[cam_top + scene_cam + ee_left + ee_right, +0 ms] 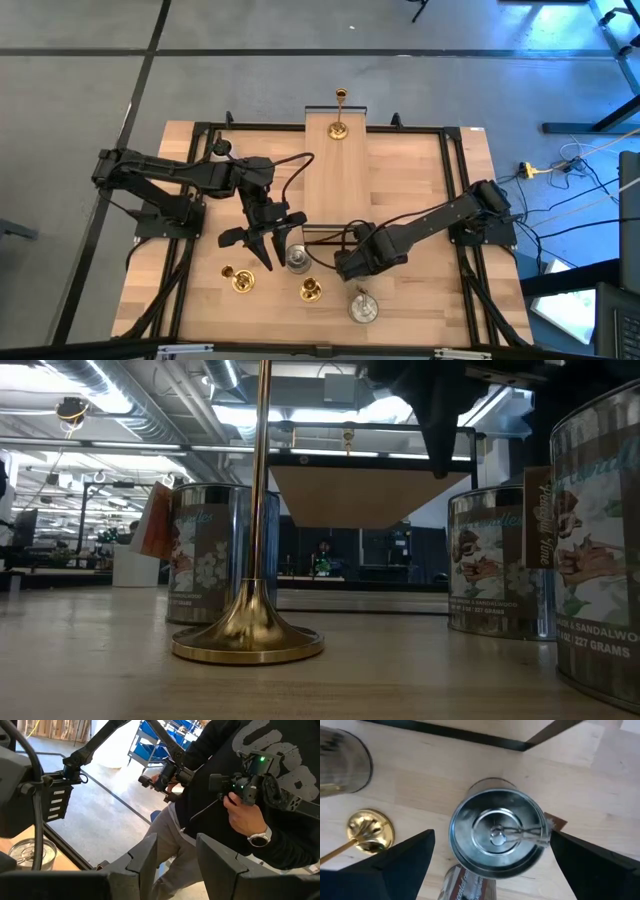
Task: Pick & Place candle stick holders
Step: Put the top right silver scented candle on the shelf
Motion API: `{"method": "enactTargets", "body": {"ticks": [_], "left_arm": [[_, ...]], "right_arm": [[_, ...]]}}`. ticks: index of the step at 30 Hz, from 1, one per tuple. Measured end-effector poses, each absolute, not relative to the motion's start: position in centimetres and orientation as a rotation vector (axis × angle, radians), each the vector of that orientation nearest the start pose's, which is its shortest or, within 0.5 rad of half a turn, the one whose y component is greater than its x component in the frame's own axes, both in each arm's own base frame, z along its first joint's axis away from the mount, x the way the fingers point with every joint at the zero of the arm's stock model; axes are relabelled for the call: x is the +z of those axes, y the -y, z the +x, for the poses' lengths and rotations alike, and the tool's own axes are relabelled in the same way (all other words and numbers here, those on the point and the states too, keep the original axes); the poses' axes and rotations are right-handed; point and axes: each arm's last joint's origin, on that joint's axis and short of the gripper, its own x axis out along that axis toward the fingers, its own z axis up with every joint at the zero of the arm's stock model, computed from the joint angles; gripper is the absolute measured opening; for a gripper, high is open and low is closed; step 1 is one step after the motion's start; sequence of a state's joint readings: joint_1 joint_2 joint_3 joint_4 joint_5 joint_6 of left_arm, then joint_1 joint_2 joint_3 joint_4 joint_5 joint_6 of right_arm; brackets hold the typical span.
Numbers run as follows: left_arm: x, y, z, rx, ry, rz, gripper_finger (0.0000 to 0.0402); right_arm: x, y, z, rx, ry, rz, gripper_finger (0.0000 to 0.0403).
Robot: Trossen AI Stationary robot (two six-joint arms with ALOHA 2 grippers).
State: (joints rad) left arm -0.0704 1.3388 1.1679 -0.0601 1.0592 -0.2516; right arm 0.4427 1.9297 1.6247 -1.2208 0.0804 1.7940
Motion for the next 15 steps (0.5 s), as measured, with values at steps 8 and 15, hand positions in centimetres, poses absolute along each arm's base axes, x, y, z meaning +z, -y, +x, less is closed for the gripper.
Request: {"method": "enactTargets", "body": {"ticks": [8, 15], "left_arm": [[35.9, 4.6, 28.8, -1.095, -0.362, -0.347, 0.0131], [35.9, 4.6, 28.8, -1.091, -0.367, -0.353, 0.0131]], "right_arm": [[23.0, -15.8, 33.8, -1.026, -1.225, 1.036, 0.04], [22.3, -15.8, 33.5, -1.039, -1.24, 1.025, 0.04]]}}
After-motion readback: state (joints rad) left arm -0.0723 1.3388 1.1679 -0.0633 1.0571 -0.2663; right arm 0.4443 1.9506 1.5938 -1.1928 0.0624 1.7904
